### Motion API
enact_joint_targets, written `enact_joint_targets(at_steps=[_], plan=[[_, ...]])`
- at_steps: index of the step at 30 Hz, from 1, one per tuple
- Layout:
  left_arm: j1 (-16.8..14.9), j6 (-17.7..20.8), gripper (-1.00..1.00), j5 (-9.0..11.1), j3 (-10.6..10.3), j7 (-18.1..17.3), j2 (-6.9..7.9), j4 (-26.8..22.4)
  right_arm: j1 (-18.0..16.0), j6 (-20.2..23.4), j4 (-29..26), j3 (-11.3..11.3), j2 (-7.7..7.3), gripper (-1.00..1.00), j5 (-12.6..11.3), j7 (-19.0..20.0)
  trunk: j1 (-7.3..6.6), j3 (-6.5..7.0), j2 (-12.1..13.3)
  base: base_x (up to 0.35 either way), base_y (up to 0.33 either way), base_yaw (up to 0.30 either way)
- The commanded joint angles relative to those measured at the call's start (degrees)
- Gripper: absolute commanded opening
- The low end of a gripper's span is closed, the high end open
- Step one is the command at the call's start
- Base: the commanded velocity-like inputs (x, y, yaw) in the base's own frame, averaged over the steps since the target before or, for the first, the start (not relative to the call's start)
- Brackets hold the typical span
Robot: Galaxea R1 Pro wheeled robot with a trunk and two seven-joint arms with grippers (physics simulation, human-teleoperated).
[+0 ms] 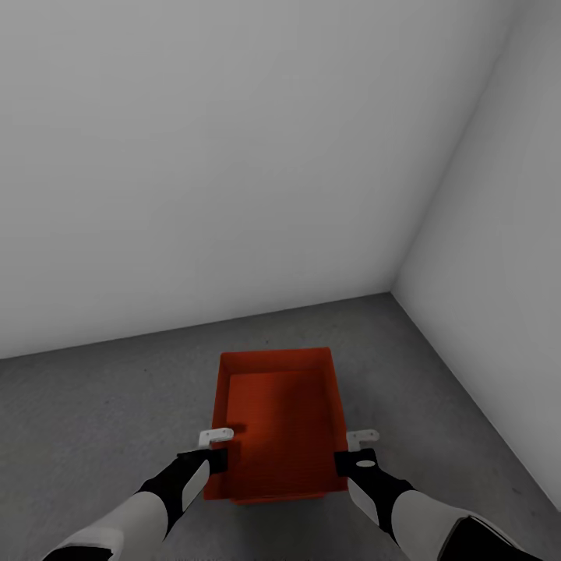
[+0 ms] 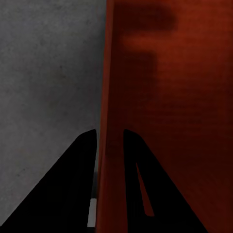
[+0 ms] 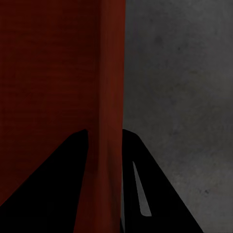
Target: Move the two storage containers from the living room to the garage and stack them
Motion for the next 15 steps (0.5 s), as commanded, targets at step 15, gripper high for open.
enact_joint_targets(at_steps=[15], plan=[[0.0,0.4,-1.00,0.4,0.2,0.8,0.05,-0.3,0.0,0.0,1.4,-1.7,-0.38,-1.00,-1.0,-0.6,0.03,-0.10,-0.1,0.000,0.000,0.000]])
